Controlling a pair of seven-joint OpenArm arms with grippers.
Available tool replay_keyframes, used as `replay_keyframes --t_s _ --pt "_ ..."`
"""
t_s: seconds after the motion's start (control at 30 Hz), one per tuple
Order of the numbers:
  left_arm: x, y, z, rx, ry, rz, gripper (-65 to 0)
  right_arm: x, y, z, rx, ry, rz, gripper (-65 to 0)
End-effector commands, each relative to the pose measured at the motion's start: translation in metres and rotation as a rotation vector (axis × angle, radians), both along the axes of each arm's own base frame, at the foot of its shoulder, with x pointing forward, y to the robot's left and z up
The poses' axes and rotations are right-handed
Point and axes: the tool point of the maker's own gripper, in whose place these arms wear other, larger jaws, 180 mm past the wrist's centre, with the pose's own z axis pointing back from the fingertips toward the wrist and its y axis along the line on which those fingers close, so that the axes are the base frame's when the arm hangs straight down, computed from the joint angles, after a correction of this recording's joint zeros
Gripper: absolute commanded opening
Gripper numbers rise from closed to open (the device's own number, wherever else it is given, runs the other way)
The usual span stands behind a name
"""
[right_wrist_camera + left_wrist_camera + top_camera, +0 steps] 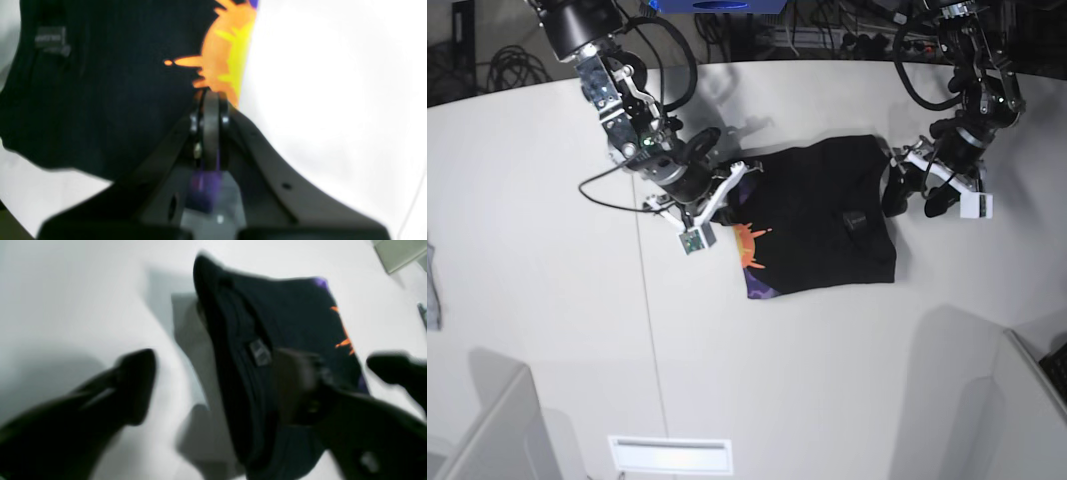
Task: Fold the T-shirt properly
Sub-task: 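Open both grippers and lift them off the folded shirt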
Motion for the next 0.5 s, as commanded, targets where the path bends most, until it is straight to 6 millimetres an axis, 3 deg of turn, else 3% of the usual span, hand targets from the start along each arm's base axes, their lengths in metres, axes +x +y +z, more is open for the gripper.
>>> replay_keyframes --t_s 0.0,0.13,0.23,0.47 --pt "0.011 0.002 0.01 -0.014 -0.048 0.003 -5.8 0.008 -0.005 0.013 0.013 -0.046 -0.013 -65.0" --pt "0.016 -0.016 -0.006 -0.055 -0.012 -0.035 -3.5 -0.001 -0.016 0.01 -0.001 -0.037 -0.022 -65.0" --pt "0.024 -0.033 -0.007 -0.073 -0.013 -0.078 -3.3 -0.008 -0.014 0.014 0.009 -0.042 -0.016 -65.0" --pt "0.035 -0.053 -0.03 -0.126 0.047 -0.114 -3.3 -0.022 -0.01 0.026 0.033 -0.057 -0.008 -65.0"
